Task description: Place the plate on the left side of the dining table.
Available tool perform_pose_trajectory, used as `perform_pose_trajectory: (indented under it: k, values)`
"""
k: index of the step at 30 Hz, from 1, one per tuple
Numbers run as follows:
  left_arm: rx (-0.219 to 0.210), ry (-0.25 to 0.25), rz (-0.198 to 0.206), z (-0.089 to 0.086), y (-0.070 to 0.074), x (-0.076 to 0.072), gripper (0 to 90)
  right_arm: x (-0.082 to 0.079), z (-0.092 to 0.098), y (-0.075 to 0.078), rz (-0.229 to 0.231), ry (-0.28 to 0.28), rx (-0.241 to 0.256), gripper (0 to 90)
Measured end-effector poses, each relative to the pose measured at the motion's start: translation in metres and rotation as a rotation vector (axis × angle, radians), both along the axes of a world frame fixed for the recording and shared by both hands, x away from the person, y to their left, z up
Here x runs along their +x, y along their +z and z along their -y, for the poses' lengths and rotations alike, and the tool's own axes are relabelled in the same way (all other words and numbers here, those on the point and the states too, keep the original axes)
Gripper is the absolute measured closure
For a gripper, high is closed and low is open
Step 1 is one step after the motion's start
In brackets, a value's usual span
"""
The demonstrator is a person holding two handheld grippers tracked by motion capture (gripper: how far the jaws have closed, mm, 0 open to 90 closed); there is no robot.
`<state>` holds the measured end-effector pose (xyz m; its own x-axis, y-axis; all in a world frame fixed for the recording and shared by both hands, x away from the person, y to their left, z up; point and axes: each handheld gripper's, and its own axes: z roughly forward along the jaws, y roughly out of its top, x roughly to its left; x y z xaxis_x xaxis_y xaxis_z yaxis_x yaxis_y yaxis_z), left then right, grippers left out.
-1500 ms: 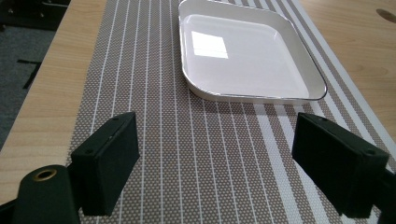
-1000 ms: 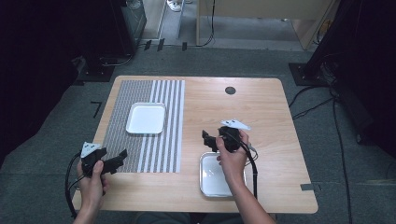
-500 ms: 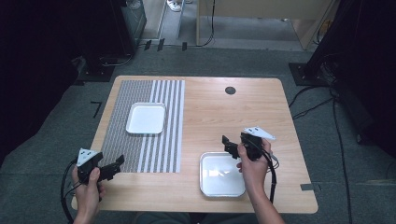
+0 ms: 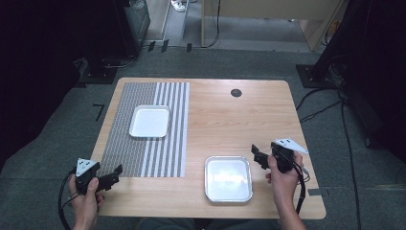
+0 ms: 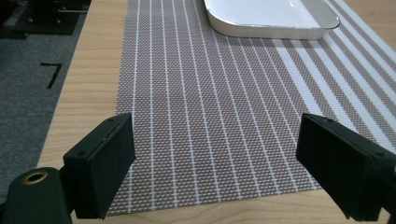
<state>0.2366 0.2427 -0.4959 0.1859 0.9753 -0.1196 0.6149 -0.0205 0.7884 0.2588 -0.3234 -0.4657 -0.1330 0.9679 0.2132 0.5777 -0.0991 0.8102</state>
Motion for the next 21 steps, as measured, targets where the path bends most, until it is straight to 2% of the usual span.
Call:
perform_pose_trajectory:
  k: [8, 15, 21]
  values:
    - [0.036, 0.012, -0.009, -0.013, -0.006, -0.003, 11.6, -0.013, 0.033, -0.015, -0.034, -0.058, -0.011, 21.1]
    - [0.045, 0.051, -0.023, -0.031, -0.012, -0.003, 11.6, -0.023, 0.062, -0.022, -0.051, -0.102, -0.025, 21.0]
    - [0.061, 0.066, -0.035, -0.043, -0.017, -0.006, 11.6, -0.033, 0.083, -0.036, -0.073, -0.13, -0.024, 20.7]
